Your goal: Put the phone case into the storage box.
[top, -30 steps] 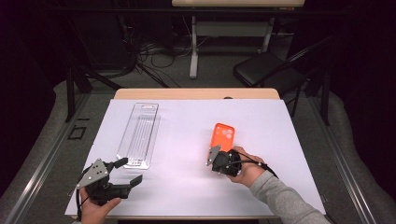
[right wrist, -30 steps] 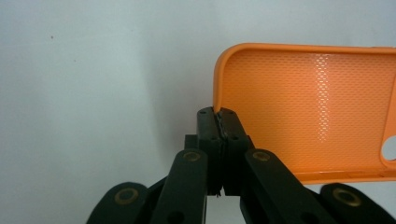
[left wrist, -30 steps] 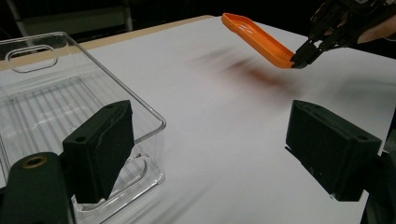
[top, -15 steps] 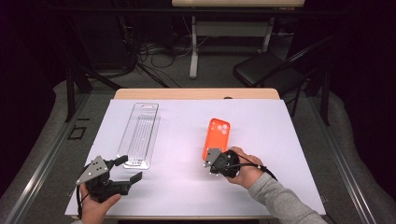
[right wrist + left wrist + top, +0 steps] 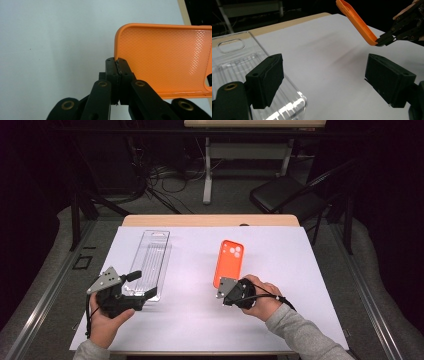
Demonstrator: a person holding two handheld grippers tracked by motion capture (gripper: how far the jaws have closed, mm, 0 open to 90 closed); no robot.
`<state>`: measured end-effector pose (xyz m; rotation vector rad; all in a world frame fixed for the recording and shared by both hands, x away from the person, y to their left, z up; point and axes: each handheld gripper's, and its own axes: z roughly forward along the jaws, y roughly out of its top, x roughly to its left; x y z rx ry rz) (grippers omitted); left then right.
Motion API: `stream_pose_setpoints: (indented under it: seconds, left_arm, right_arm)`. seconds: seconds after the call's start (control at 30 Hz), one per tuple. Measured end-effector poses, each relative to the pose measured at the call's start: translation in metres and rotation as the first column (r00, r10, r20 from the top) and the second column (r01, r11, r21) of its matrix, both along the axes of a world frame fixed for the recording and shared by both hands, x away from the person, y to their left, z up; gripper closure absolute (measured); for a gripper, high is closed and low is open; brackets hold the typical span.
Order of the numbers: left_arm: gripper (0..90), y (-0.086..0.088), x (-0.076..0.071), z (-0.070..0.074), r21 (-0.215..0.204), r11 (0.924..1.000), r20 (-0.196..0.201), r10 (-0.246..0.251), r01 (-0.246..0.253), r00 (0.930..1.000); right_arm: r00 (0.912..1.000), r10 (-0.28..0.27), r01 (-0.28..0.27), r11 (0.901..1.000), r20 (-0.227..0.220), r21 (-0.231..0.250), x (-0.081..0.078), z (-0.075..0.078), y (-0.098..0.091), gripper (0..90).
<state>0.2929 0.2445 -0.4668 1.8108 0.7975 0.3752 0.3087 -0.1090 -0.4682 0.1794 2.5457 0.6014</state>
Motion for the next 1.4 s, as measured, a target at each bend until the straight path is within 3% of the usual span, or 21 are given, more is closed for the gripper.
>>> stream_pose_setpoints:
  seconds: [0.27, 0.53, 0.7, 1.03, 1.4]
  left_arm:
    - [15.3, -0.021, 0.024, 0.019, 0.036, 0.9972, -0.025, -0.065, 0.066, 0.9976]
    - [15.3, -0.039, 0.049, 0.031, -0.005, 0.9961, -0.097, -0.088, 0.088, 0.9914]
    - [15.4, -0.054, 0.062, 0.047, -0.008, 0.9947, -0.103, -0.103, 0.103, 0.9893]
    - [15.4, -0.076, 0.076, 0.066, 0.020, 0.9939, -0.116, -0.106, 0.109, 0.9876]
    - [17.9, -0.091, 0.088, 0.070, 0.028, 0.9939, -0.161, -0.101, 0.107, 0.9818]
  right_arm:
    - [0.9990, 0.019, -0.019, 0.9998, 0.040, -0.007, -0.002, 0.011, 0.010, 89.6]
    - [0.9966, 0.040, -0.039, 0.9992, 0.072, -0.010, -0.001, 0.017, 0.017, 89.6]
    - [0.9949, 0.044, -0.042, 0.9989, 0.091, -0.018, -0.001, 0.020, 0.022, 89.6]
    - [0.9918, 0.051, -0.049, 0.9986, 0.117, -0.018, 0.000, 0.025, 0.027, 89.6]
    - [0.9900, 0.045, -0.043, 0.9989, 0.133, -0.018, -0.002, 0.024, 0.030, 89.6]
